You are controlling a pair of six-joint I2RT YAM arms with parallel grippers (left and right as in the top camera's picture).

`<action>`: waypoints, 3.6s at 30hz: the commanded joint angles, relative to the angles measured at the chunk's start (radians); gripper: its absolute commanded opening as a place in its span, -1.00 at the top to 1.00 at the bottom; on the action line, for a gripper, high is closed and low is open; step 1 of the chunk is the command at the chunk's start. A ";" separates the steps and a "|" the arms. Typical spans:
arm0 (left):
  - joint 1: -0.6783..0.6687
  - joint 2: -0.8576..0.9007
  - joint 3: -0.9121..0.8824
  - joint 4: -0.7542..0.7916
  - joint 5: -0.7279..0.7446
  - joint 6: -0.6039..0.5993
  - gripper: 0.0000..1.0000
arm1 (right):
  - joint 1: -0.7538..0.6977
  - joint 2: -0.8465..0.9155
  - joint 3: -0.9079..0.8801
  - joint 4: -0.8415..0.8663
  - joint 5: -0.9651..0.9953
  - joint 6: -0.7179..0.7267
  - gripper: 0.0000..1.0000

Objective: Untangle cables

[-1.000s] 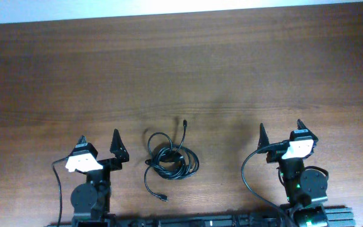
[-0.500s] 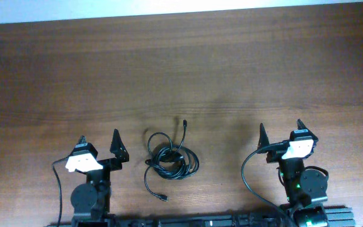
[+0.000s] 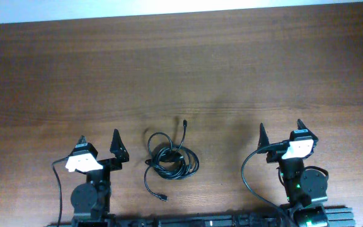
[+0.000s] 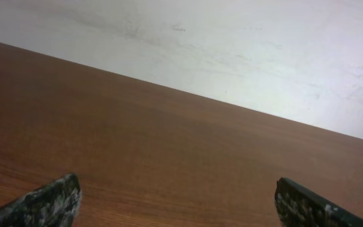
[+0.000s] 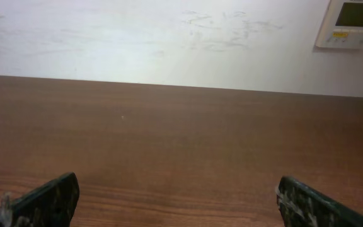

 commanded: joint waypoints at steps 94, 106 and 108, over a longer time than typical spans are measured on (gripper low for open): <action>0.006 1.140 1.278 -0.984 0.155 0.136 -0.97 | -0.008 -0.012 -0.005 -0.010 -0.009 0.000 -0.97; -0.118 1.312 1.291 -1.114 0.233 0.079 -0.97 | -0.008 -0.012 -0.005 -0.010 -0.009 0.000 -0.97; -0.146 1.339 1.291 -1.115 0.244 -0.008 -0.97 | -0.008 -0.012 -0.005 -0.010 -0.009 0.000 -0.97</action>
